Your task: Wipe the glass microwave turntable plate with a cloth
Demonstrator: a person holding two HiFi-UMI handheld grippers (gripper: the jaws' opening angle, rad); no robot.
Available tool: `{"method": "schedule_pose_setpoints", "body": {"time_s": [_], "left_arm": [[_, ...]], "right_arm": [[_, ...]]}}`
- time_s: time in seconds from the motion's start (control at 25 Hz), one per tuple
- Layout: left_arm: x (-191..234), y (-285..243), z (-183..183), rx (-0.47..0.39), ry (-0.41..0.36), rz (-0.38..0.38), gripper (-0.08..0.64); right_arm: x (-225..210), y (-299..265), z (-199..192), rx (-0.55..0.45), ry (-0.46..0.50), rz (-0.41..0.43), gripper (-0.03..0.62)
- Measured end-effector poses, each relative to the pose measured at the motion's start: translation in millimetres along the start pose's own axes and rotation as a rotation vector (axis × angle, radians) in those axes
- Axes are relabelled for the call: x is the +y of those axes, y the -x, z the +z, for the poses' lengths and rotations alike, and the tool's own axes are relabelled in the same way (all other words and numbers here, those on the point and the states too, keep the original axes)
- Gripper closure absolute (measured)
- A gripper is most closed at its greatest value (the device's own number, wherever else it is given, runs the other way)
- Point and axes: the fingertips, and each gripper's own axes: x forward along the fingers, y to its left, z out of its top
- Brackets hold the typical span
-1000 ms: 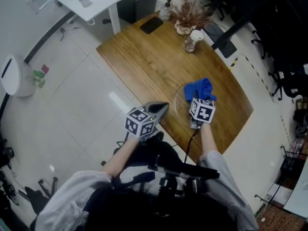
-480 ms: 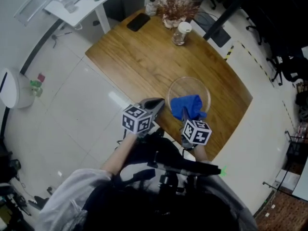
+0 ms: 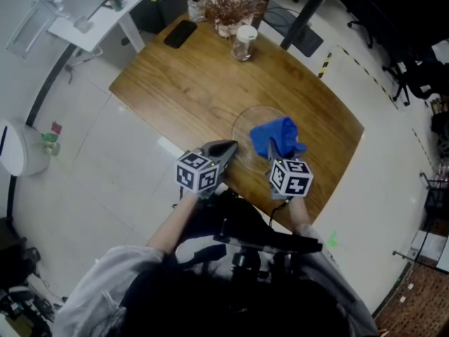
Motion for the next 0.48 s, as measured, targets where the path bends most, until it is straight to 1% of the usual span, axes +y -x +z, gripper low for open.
{"method": "schedule_pose_setpoints", "body": {"time_s": [0.12, 0.2, 0.32, 0.4, 0.48], "left_arm": [[-2, -1, 2, 0.005, -0.005, 0.011, 0.56], [1, 0, 4, 0.004, -0.006, 0.023, 0.56], [5, 5, 5, 0.0, -0.002, 0.046, 0.56], [6, 8, 6, -0.002, 0.0, 0.058, 0.56], [9, 10, 6, -0.002, 0.0, 0.067, 0.56]], "right_arm": [[-35, -27, 30, -0.026, 0.001, -0.055, 0.514], [-51, -47, 48, -0.033, 0.006, -0.079, 0.514], [-65, -69, 57, -0.004, 0.007, -0.113, 0.514], [-65, -73, 55, 0.016, 0.002, -0.102, 0.514], [-58, -69, 50, 0.023, -0.016, -0.068, 0.514]]}}
